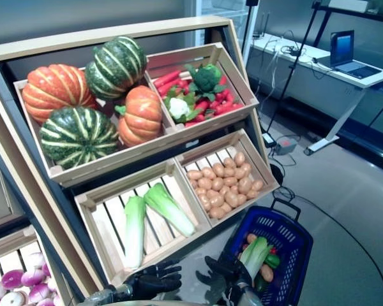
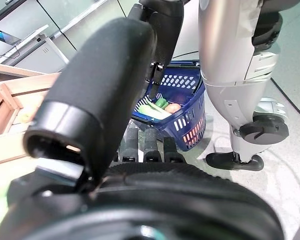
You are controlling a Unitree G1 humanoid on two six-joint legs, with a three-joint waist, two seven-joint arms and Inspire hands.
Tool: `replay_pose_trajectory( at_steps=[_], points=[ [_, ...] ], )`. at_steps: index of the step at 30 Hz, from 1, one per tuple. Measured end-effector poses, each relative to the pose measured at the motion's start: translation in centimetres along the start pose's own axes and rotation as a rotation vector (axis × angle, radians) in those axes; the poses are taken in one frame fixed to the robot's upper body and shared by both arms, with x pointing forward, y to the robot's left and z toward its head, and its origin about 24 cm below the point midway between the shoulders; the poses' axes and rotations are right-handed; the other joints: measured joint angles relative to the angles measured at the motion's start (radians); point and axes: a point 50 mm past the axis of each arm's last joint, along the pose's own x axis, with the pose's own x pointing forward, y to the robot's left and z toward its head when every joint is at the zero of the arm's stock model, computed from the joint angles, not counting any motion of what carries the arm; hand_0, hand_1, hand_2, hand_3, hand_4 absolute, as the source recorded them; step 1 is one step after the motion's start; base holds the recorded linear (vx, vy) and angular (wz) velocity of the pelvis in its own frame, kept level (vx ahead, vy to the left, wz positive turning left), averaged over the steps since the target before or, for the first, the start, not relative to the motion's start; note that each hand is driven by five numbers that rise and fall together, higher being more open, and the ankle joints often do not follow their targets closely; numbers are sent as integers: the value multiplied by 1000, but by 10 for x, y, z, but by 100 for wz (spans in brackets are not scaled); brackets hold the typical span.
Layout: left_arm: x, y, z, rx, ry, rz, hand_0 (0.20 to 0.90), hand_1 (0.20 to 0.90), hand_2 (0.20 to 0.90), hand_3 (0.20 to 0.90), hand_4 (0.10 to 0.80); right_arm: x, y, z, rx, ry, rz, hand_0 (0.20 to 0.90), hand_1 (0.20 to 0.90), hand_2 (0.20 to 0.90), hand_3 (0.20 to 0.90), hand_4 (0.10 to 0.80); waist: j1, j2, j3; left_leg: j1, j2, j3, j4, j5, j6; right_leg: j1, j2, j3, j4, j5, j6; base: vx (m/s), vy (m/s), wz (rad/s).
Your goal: Put vegetables into the basket
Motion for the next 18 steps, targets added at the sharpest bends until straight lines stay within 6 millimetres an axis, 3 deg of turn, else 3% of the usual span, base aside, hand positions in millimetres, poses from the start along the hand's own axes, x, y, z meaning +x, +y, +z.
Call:
replay_pose_trajectory(
  at_steps=[7,11,14,17,18],
  points=[
    [0,0,0,11,1,5,900,900,900,900,800,0,0,0,-5,0,1,900,900,900,900,800,0,2,0,0,0,-1,0,0,0,0,0,-1,0,0,0,0,0,0],
    [0,1,8,115,-40,52,900,900,900,900,800,0,0,0,-6,-1,-6,900,900,900,900,800,0,7,2,0,0,-1,0,0,0,0,0,-1,-2,0,-1,-11,0,0],
    [-1,-2,29,275,-116,82,900,900,900,900,800,0,0,4,-18,-16,-18,900,900,900,900,800,2,14,9,-1,0,-4,0,1,-1,1,0,-2,-2,1,0,-51,-2,2],
    [-9,-14,72,484,-293,74,900,900,900,900,800,0,2,17,-83,-63,1,900,900,900,900,800,8,26,22,-4,0,-7,0,2,-2,1,1,-3,-3,2,0,-17,-1,1],
    [-11,-17,78,503,-327,70,900,900,900,900,800,0,1,18,-84,-67,-3,900,900,900,900,800,11,27,23,-4,1,-8,0,2,-2,1,1,-4,-3,2,0,0,0,0]
  ],
)
